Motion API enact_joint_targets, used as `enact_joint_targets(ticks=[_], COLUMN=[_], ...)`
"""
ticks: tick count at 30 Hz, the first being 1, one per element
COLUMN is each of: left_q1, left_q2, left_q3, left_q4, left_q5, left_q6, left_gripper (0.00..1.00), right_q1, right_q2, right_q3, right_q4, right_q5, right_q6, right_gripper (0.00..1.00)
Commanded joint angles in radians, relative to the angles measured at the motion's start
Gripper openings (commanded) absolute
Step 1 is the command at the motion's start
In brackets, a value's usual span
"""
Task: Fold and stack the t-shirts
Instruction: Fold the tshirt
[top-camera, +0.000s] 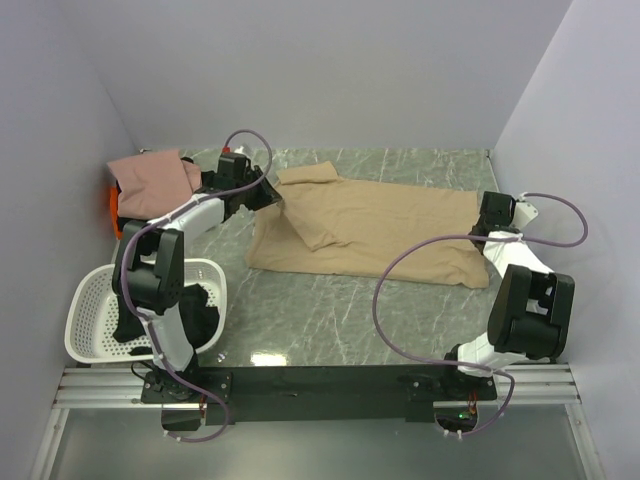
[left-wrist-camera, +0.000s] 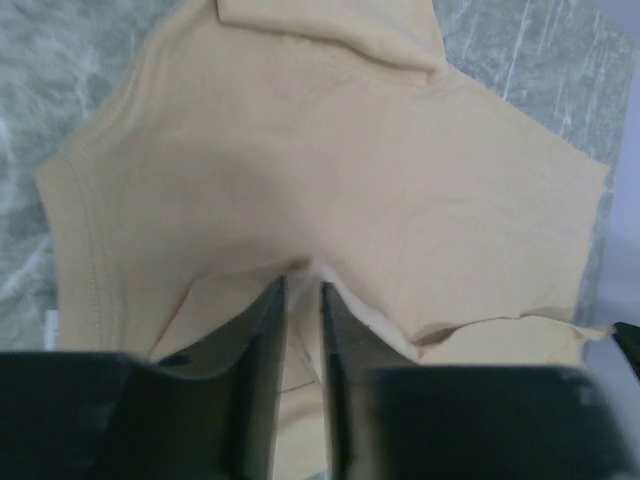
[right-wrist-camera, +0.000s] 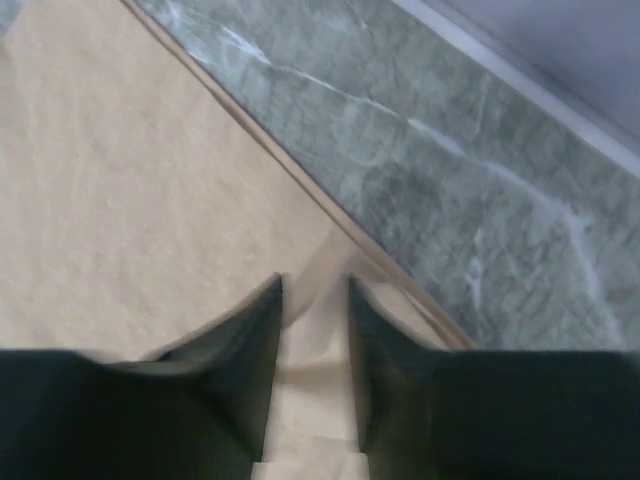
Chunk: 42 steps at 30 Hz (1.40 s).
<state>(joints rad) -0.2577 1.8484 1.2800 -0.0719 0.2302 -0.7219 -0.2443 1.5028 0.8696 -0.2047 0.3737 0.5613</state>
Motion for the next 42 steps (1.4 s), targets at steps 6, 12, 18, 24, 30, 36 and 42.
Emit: enact_joint_targets(ticks=[6, 12, 18, 24, 30, 36, 42], left_q1=[-0.002, -0.061, -0.182, -0.244, -0.249, -0.249, -0.259], left_q2=[-0.139, -0.285, -0.388, -0.339, -0.249, -0.212, -0.235], left_q3=[0.056, -0.132, -0.345, -0.418, -0.453, -0.53, -0.656], left_q4=[-0.032, -0.017, 0.064, 0.159, 0.179, 0.218, 0.256], left_q5=[-0.124, -0.227, -0.238, -0.218, -0.259, -0.281, -0.27], left_q6=[0.012, 0.013, -0.045, -0.091, -0.096, -0.091, -0.117], left_gripper=[0.47, 0.48, 0.47, 0.47, 0.47, 0.47, 0.46], right_q1=[0.007, 0.011, 0.068, 0.118, 0.24, 0.431, 0.606], right_q2=[-0.144, -0.361, -0.474, -0.431, -0.366, -0.268, -0.106], right_q3=[-0.05, -0.257, -0.33, -0.308, -0.276, -0.18, -0.009], right_q4=[0.099, 0.25, 0.259, 0.212, 0.212, 0.191, 0.166], right_q5=[0.018, -0.225, -0.372, -0.447, -0.461, -0.423, -0.377], right_q6=[-0.015, -0.058, -0.087, -0.094, -0.092, -0.08, -0.095], right_gripper=[0.69, 0.69, 0.7, 0.69, 0.67, 0.65, 0.65])
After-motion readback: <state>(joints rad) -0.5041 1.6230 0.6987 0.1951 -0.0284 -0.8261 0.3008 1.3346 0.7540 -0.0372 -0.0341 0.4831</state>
